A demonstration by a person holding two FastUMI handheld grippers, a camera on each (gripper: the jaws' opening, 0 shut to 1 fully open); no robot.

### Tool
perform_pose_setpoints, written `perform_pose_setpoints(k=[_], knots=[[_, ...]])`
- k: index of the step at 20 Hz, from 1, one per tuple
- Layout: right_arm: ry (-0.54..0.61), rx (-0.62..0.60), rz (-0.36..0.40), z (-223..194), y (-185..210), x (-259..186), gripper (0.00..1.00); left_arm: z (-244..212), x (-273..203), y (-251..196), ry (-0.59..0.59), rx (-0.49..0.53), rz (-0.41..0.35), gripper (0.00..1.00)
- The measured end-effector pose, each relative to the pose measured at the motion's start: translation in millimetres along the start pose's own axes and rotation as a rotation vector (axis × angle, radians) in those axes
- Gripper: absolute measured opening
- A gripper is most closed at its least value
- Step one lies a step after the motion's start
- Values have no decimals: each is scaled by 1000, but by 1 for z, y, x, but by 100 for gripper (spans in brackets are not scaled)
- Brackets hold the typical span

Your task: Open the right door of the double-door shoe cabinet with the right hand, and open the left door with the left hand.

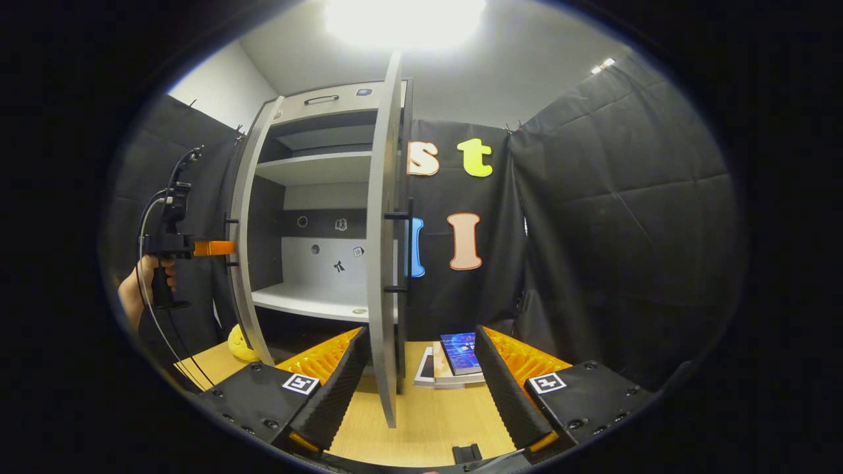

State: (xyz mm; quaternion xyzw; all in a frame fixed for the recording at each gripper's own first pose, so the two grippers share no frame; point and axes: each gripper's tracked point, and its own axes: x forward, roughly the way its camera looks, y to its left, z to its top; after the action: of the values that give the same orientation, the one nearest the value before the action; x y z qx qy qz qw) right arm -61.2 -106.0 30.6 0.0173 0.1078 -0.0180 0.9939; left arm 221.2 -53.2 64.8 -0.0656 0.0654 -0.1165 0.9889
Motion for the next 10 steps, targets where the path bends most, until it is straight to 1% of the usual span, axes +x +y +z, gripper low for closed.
perform_pose_setpoints(k=[3,4,5,7,9,10], knots=[[-4,-22,-8,4,6,-7,99,1,-8,9,-8,-4,7,11],[-6,-27,-10,6,9,-9,96,0,-10,11,-4,-1,7,11],[-7,-28,-12,6,11,-11,97,0,-12,12,-5,-4,7,10],[-2,-21,-11,6,17,-13,97,0,-16,16,-1,-6,8,12],[5,-17,-8,5,24,-16,96,0,-18,21,-1,-1,9,10],[7,-18,-7,5,28,-17,99,0,-20,23,-1,1,6,10]])
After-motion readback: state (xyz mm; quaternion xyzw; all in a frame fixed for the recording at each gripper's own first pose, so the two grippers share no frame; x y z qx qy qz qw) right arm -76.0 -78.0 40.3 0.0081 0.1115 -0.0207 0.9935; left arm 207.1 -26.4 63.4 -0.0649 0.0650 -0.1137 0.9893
